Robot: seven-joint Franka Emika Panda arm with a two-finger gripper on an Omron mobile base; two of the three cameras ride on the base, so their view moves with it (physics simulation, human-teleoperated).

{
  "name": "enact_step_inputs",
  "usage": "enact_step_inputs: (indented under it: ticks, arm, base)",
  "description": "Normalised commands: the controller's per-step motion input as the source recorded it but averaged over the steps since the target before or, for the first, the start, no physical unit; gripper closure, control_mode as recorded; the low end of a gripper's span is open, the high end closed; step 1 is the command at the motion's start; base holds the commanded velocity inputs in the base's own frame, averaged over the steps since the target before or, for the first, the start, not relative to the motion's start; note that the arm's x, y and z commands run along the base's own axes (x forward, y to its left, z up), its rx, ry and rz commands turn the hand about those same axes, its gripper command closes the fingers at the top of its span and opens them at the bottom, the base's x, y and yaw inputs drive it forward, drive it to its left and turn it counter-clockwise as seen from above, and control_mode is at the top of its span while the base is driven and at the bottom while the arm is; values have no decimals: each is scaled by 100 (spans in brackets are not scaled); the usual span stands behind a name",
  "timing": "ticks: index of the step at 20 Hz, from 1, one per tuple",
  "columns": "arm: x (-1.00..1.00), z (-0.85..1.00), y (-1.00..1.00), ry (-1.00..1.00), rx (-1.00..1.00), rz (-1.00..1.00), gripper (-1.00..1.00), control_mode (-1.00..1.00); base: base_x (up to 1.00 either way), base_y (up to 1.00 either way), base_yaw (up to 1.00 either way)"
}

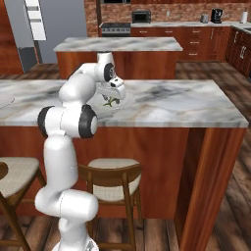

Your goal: Transport the fish and lime to the fridge. Place the fish on the rack containing meat and place the lime on the rack containing the vegetable, ensuring meats and vegetables are on different racks.

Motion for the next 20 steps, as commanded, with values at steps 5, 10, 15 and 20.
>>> enact_step_inputs:
  ticks: [5,10,15,20]
  arm:
    - [29,-21,0,5,0,-1,-100,-100]
    - [16,-38,2,13,0,0,100,-100]
    - [2,-32,0,9,0,0,100,-100]
    - [-13,1,0,0,0,0,100,-100]
  base:
    - [0,0,0]
    - [0,0,0]
    - [0,0,0]
    - [0,0,0]
